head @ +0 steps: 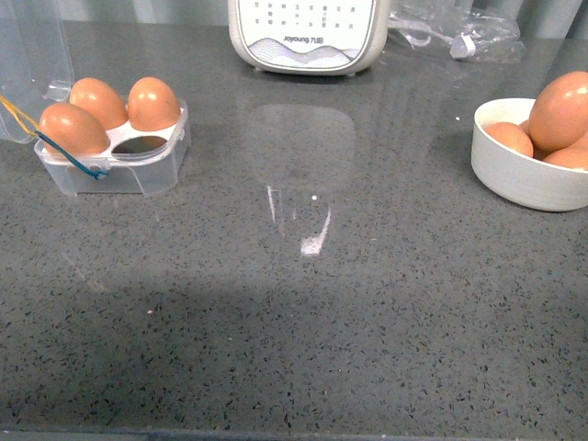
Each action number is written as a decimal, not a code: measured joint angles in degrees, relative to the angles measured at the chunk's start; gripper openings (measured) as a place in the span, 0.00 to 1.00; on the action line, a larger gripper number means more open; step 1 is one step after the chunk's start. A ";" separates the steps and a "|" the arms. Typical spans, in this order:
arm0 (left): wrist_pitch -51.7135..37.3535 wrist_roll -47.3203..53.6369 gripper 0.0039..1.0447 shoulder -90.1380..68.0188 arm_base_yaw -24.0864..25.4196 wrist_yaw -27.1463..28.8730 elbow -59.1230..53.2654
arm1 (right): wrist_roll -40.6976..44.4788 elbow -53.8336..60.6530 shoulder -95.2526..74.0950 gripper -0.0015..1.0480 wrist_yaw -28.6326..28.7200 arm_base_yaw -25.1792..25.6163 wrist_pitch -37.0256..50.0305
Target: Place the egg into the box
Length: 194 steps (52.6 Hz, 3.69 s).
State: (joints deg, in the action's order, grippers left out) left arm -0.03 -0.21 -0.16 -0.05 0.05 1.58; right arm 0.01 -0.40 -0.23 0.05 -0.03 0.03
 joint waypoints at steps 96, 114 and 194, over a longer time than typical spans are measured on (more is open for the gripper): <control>0.00 0.00 0.94 -0.02 0.00 0.00 0.00 | -4.52 -17.20 -53.81 0.93 9.94 -1.11 22.64; 0.00 0.00 0.94 0.00 0.00 0.00 0.00 | 6.56 -25.83 -65.31 0.93 15.39 -1.46 22.32; 0.00 0.00 0.94 -0.02 0.00 0.00 0.00 | 9.03 -39.85 -89.85 0.93 14.62 -3.98 28.55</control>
State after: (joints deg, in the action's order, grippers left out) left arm -0.03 -0.21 -0.19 -0.05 0.05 1.58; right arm 9.04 -40.25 -90.08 14.68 -4.01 28.58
